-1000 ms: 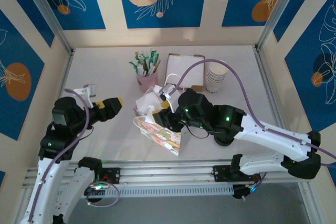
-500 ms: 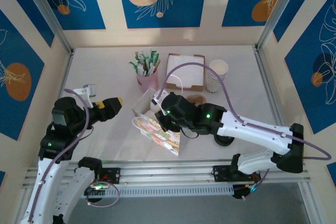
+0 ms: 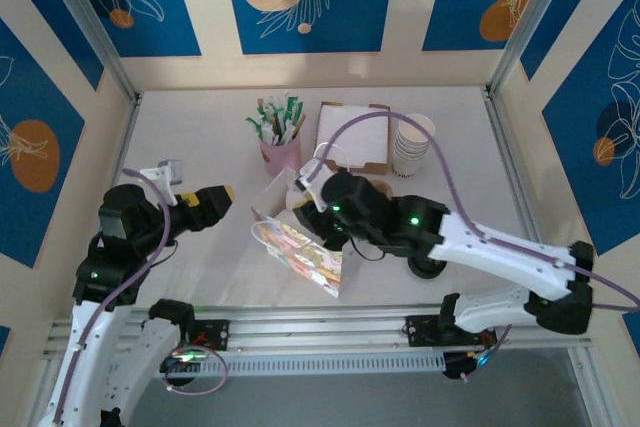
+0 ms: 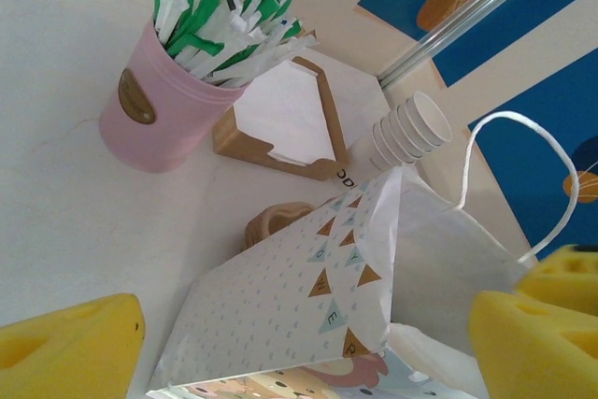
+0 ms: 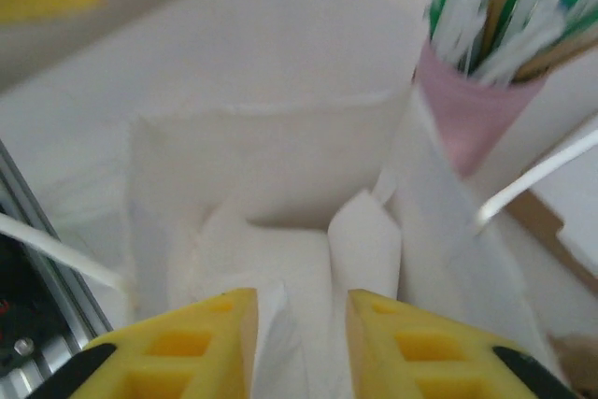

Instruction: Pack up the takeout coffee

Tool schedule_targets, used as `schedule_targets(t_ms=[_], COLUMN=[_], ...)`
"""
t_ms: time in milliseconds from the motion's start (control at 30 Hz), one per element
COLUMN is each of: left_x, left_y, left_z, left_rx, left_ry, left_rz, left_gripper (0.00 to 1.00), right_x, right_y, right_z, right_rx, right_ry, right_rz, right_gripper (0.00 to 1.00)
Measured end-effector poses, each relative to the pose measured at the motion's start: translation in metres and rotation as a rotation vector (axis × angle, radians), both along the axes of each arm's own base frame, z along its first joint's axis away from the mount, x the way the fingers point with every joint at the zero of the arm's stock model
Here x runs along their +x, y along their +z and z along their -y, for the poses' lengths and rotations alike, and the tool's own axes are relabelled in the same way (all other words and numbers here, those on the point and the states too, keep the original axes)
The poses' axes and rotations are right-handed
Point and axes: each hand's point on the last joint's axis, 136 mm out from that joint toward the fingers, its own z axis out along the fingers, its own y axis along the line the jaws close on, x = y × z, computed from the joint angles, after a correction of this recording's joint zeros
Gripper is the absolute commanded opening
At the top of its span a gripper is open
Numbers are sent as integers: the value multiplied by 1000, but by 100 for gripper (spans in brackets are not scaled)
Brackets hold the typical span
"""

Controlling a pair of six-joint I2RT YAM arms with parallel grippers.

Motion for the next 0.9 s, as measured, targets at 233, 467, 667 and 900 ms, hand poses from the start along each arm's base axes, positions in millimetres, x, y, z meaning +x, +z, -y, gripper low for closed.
schedule_targets(t_ms=[233, 467, 667, 900], left_x=[6, 14, 23, 48], left_y=[7, 12, 11, -55], left_z=[-6, -20, -39, -53], left_rx=[28, 106, 165, 258], left_ry=[32, 104, 208, 294], left_rz=[37, 105, 175, 124], left_gripper=[94, 100, 100, 100], right_x=[-10, 19, 51, 87], right_y=[78, 78, 40, -54], right_z=[52, 129, 215, 282], right_rx=[308, 398, 396, 280], right_ry=[-8, -233, -562, -829], right_rz=[203, 323, 414, 385], right_gripper=[58, 60, 67, 75])
